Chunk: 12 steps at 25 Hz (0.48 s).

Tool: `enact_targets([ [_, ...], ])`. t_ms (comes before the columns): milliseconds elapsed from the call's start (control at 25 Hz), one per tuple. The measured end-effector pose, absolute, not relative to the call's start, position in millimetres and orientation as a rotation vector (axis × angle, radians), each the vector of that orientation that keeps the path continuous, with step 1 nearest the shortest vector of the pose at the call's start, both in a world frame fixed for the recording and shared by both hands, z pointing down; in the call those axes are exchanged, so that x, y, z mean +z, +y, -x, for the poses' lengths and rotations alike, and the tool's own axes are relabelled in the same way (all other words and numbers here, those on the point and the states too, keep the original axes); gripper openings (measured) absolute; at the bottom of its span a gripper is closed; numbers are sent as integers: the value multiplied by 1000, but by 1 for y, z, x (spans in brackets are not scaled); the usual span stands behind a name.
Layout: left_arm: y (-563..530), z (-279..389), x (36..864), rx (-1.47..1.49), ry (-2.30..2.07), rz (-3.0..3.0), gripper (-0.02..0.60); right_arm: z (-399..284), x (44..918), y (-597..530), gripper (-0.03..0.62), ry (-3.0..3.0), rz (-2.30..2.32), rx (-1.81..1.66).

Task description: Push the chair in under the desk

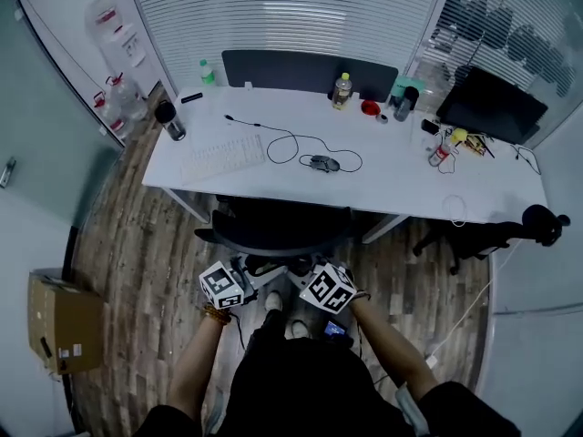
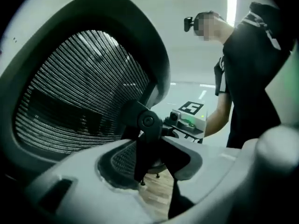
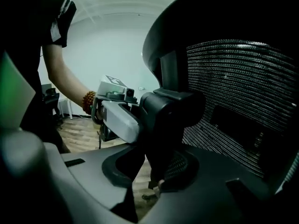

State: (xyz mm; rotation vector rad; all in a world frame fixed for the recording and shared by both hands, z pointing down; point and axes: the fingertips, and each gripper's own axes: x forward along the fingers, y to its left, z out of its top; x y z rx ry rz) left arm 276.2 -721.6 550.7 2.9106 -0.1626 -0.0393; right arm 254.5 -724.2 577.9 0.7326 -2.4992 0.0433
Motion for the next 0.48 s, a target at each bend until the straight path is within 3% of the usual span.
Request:
enact_targets([
  [200,-745,-279,552,5,-394,-2928,179,-274,576,-751,118,-2447,-1032,60],
  [480,-739,-256,525,2,-704,-3004,123,-313,554,-730,77,-2436,-1301,51],
])
